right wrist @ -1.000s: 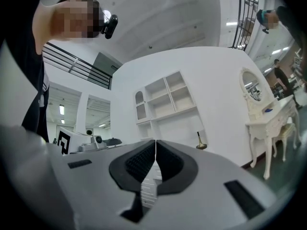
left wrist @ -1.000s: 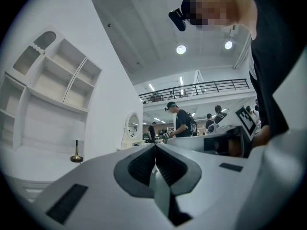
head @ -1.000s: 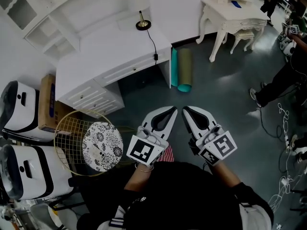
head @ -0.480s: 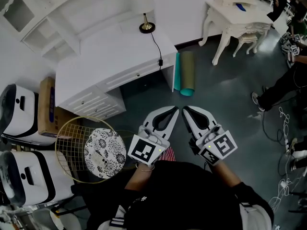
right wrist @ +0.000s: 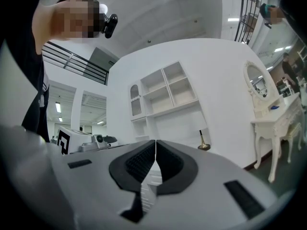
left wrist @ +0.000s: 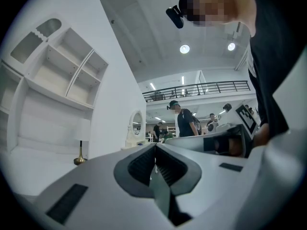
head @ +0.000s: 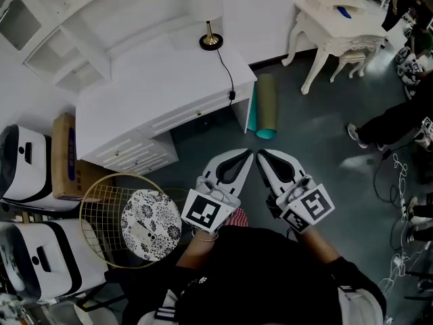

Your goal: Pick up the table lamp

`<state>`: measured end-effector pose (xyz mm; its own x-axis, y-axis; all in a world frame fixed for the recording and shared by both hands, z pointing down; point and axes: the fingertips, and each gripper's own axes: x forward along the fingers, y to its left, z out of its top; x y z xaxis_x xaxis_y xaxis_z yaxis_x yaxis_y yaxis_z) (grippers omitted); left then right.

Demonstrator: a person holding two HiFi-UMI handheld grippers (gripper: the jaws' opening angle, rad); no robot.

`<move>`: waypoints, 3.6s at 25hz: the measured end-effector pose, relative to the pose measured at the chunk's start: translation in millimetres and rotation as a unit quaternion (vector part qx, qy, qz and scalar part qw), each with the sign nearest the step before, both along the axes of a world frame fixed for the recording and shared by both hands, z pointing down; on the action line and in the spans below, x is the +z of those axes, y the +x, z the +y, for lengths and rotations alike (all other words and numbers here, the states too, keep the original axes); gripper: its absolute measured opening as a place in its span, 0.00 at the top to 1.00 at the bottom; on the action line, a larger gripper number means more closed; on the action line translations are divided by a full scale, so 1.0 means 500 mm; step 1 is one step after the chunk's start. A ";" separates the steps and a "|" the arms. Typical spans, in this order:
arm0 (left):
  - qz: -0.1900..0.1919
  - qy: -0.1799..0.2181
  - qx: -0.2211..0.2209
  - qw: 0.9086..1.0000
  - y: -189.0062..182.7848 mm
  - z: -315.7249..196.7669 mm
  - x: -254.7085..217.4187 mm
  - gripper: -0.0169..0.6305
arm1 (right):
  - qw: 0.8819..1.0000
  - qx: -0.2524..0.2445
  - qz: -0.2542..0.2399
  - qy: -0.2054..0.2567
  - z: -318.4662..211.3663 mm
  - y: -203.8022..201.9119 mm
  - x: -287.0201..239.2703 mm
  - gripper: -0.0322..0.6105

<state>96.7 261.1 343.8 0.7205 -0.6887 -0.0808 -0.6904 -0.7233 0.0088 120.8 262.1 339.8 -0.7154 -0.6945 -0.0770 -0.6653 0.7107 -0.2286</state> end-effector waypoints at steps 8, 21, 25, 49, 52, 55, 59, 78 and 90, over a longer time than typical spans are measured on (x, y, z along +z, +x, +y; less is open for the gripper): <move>0.014 0.008 -0.002 1.000 -0.057 -0.085 -0.011 0.95 | 1.000 0.002 0.007 -0.003 -0.079 -0.053 0.000 0.92; 0.017 0.015 0.010 1.000 -0.125 -0.205 -0.012 0.95 | 1.000 0.010 0.006 0.003 -0.195 -0.128 -0.001 0.92; 0.016 0.010 0.015 1.000 -0.138 -0.231 -0.006 0.95 | 1.000 0.015 0.007 -0.002 -0.221 -0.142 0.004 0.92; 0.027 -0.001 0.020 0.999 -0.177 -0.285 0.019 0.95 | 0.999 0.021 0.023 -0.004 -0.280 -0.173 0.013 0.92; 0.026 -0.006 0.016 1.000 -0.178 -0.296 0.024 0.95 | 1.000 0.019 0.025 -0.003 -0.291 -0.171 0.012 0.92; 0.023 -0.003 0.008 1.000 -0.180 -0.311 0.020 0.95 | 1.000 0.015 0.022 -0.001 -0.310 -0.167 0.011 0.92; 0.011 -0.009 -0.003 1.000 -0.190 -0.340 0.034 0.95 | 1.000 0.002 0.015 -0.002 -0.342 -0.175 0.019 0.92; 0.002 -0.003 -0.059 0.998 -0.227 -0.500 0.002 0.95 | 0.998 -0.061 0.003 -0.011 -0.517 -0.224 0.011 0.92; 0.004 -0.021 -0.064 0.998 -0.214 -0.641 0.012 0.95 | 0.997 -0.079 0.002 -0.012 -0.657 -0.213 0.012 0.92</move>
<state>-10.3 -59.7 350.0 0.6261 -0.7778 -0.0543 -0.7768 -0.6283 0.0429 14.4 -66.4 346.0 -0.8158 -0.5755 -0.0574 -0.5474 0.8003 -0.2444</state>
